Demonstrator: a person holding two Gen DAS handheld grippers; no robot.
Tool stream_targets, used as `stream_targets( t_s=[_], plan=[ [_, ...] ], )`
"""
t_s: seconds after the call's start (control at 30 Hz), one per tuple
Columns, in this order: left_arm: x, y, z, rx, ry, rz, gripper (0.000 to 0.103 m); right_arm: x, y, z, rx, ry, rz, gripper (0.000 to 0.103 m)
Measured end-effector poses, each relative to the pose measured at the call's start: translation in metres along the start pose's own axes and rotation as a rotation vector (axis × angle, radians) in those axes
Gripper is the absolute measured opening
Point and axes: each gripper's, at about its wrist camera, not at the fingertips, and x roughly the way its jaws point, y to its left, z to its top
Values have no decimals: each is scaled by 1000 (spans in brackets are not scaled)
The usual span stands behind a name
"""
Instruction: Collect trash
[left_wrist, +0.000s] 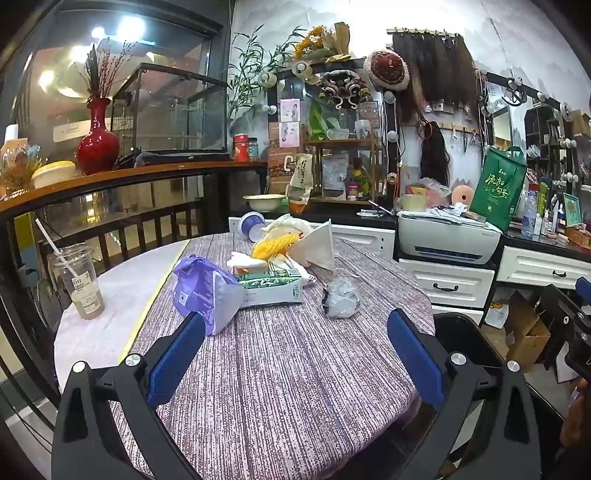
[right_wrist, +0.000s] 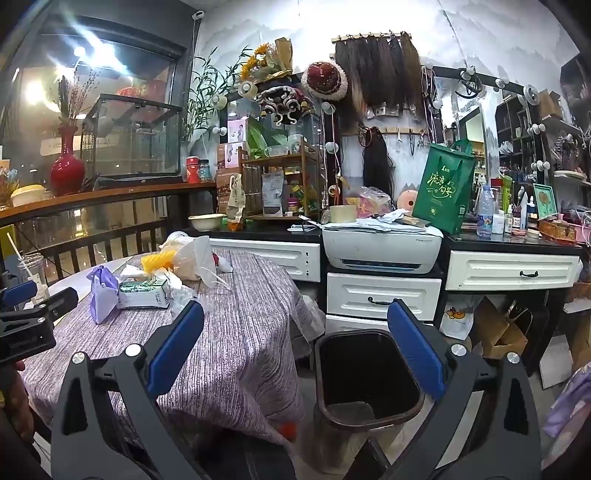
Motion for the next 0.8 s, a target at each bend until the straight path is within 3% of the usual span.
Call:
stream_targets(
  t_s=[0.8],
  plan=[
    [2,-2,-2,3,5,0,98,0,1,2,-3,5,-4,98]
  ],
)
